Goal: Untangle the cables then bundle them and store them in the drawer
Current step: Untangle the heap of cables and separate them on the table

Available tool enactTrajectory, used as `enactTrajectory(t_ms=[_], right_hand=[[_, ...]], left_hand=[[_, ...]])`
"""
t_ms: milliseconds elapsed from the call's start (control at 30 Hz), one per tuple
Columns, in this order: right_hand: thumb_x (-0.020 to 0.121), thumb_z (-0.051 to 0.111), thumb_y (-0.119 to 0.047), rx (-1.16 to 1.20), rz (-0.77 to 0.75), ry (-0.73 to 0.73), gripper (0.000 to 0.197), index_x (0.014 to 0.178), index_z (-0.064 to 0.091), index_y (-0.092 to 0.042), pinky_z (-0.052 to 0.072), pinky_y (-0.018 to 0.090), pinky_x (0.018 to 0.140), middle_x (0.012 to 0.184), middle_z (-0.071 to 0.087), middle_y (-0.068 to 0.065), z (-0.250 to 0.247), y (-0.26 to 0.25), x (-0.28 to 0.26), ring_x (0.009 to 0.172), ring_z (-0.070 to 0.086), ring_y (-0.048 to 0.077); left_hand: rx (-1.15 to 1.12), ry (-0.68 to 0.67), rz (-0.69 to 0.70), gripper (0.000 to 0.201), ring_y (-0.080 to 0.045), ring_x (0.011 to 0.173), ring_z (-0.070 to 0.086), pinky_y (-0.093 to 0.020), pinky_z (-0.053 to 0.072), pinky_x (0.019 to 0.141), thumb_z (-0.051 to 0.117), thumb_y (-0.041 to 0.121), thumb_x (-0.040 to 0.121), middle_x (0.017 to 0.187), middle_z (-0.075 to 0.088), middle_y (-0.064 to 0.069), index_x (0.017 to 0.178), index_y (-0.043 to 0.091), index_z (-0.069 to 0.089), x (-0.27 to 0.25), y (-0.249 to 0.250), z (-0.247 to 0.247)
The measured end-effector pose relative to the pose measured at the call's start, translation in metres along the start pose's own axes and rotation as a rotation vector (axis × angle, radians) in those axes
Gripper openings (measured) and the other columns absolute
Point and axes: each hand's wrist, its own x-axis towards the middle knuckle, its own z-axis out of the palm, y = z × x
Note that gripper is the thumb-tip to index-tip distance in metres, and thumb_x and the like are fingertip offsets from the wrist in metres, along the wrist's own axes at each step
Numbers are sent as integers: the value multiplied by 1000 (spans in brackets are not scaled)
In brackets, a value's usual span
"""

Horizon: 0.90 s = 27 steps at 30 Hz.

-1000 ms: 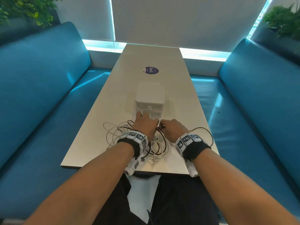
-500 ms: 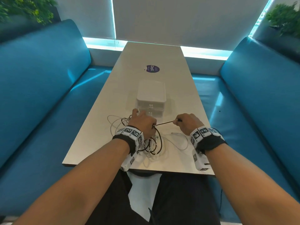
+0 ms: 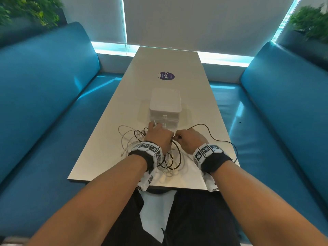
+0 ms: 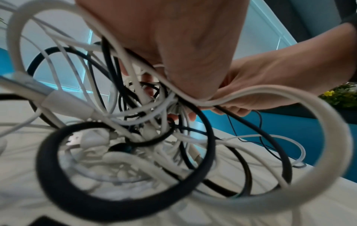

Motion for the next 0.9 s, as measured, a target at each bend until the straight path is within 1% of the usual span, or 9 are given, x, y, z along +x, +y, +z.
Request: enactTrajectory(t_ms=[100, 167, 267, 433, 633, 700, 800, 833, 900], right_hand=[[98, 49, -49, -8, 43, 42, 28, 98, 66, -27, 53, 36, 70, 90, 66, 1, -2, 2, 2, 80, 62, 24], [97, 51, -49, 44, 76, 34, 27, 95, 67, -27, 53, 35, 70, 89, 67, 2, -4, 2, 4, 80, 63, 24], [96, 53, -48, 132, 117, 32, 27, 94, 67, -25, 55, 39, 77, 89, 68, 2, -8, 7, 5, 83, 64, 24], [96, 55, -48, 181, 213, 58, 28, 92, 68, -24, 56, 41, 80, 88, 68, 3, -16, 21, 5, 82, 64, 23], [95, 57, -46, 244, 287, 70, 26, 88, 68, -24, 55, 39, 78, 89, 67, 4, -21, 24, 4, 82, 64, 25], [96, 56, -44, 245, 286, 75, 25, 91, 69, -22, 54, 37, 77, 90, 66, 4, -20, 27, 1, 84, 63, 25], [97, 56, -38, 208, 255, 41, 22, 97, 70, -21, 51, 33, 75, 93, 67, 5, -18, 29, -3, 85, 62, 25], [97, 56, -35, 204, 249, 35, 19, 97, 70, -22, 51, 33, 76, 95, 68, 4, -17, 29, -3, 86, 62, 24], [95, 56, -31, 197, 231, 37, 15, 96, 71, -27, 51, 32, 77, 98, 69, 3, -17, 26, -3, 86, 62, 23]], left_hand=[[-37, 10, -17, 11, -23, 112, 48, -51, 21, 105, 49, 27, 89, 91, 64, 6, 84, 27, 60, -1, -2, 1], [-47, -7, -17, 14, -22, 112, 48, -51, 20, 104, 49, 31, 89, 91, 64, 6, 83, 26, 60, 0, -4, 0], [-73, -34, -31, 21, -20, 111, 48, -52, 17, 106, 52, 41, 88, 92, 61, 5, 94, 29, 67, 1, -13, -6], [-125, -47, -24, 22, -20, 108, 51, -51, 16, 109, 55, 44, 86, 87, 56, 7, 101, 33, 67, 0, -26, -13], [-214, -19, 15, 26, -21, 108, 49, -45, 24, 105, 59, 48, 84, 101, 60, 3, 106, 34, 63, -2, -24, -7], [-357, -24, 47, 35, -19, 111, 51, -41, 31, 104, 65, 50, 83, 111, 62, 4, 114, 35, 61, -4, -28, -4], [-644, 29, 28, 44, -17, 117, 53, -35, 42, 102, 76, 38, 78, 126, 58, 8, 118, 35, 59, -7, -34, 0], [-647, 65, 25, 45, -18, 118, 51, -36, 41, 102, 77, 36, 76, 127, 53, 9, 116, 35, 57, -6, -34, 1], [-506, 95, 21, 50, -19, 118, 44, -39, 35, 102, 77, 40, 72, 126, 44, 8, 115, 34, 52, -5, -34, 0]])
